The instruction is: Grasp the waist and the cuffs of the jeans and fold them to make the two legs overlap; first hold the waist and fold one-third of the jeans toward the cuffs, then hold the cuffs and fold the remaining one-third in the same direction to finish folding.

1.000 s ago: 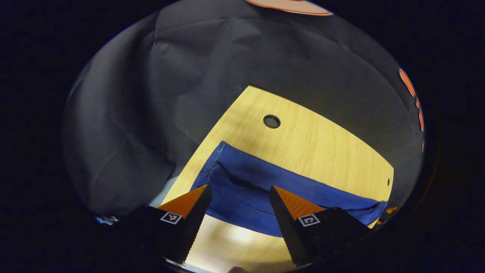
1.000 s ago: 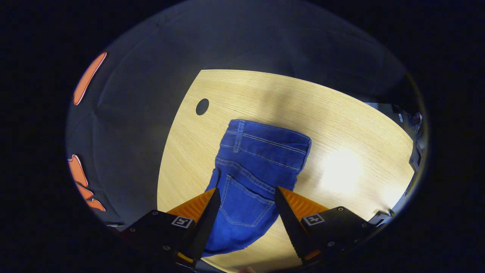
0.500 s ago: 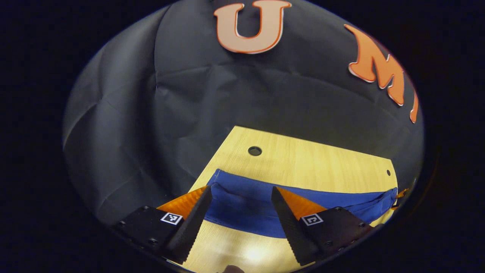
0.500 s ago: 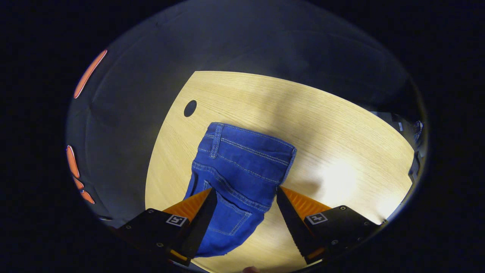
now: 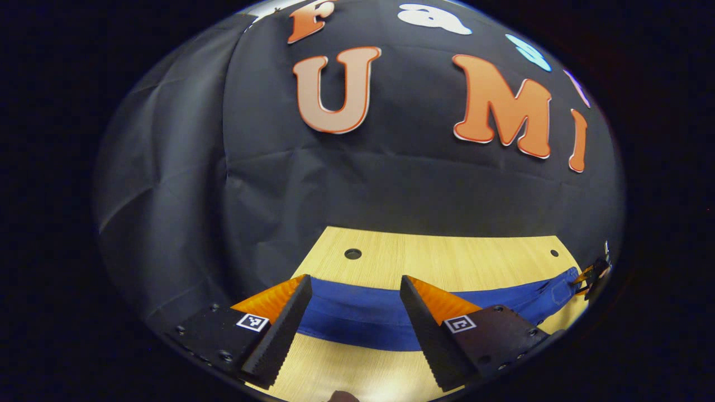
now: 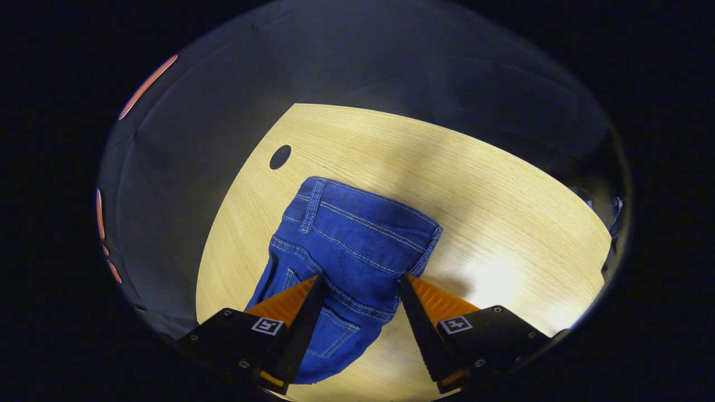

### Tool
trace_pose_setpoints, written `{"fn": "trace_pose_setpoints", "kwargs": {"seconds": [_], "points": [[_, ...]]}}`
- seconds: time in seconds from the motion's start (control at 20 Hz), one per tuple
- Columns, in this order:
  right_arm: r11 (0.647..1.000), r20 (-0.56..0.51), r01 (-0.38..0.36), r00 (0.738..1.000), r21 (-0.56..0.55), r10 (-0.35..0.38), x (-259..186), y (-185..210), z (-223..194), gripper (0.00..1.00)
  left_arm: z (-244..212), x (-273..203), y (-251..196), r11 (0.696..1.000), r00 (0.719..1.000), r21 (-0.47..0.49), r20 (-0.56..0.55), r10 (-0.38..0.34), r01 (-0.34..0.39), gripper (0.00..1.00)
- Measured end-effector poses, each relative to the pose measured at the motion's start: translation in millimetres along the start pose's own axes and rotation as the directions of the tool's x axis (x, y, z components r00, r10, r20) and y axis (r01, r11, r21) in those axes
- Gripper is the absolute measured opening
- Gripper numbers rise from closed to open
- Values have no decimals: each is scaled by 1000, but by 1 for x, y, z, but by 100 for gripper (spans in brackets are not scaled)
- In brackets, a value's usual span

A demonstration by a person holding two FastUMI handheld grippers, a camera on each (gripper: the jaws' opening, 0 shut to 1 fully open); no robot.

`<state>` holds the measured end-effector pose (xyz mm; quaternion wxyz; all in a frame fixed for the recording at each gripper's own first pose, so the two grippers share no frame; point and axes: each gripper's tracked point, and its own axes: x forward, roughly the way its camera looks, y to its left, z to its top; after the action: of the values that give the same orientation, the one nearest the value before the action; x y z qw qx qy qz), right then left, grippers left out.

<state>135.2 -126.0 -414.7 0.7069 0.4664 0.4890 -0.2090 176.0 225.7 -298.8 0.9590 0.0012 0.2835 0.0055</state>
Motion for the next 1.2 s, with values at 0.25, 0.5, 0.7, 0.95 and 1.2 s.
{"fn": "trace_pose_setpoints", "kwargs": {"seconds": [0.25, 0.5, 0.7, 0.95, 1.2], "points": [[999, 30, 21, 999, -44, -20, 4, -5, -4, 87, 12, -24, -21, 998, 997, 56, 80, -5, 0, 97], [998, 59, -18, 998, -52, 21, 11, -1, -7, 56, 2, -39, -51, 994, 996, 101, 78, -36, 28, 97], [996, 99, -83, 991, -34, 86, -3, 10, 0, 20, -1, -55, -63, 996, 995, 78, 88, -44, 37, 97], [974, 158, -166, 969, -152, 190, -39, 27, 6, 20, -1, -72, -62, 999, 994, 53, 110, -18, 12, 97], [938, 186, -221, 943, -268, 275, -66, 55, 0, 20, -9, -86, -62, 1000, 994, 28, 110, 7, -10, 97]]}}
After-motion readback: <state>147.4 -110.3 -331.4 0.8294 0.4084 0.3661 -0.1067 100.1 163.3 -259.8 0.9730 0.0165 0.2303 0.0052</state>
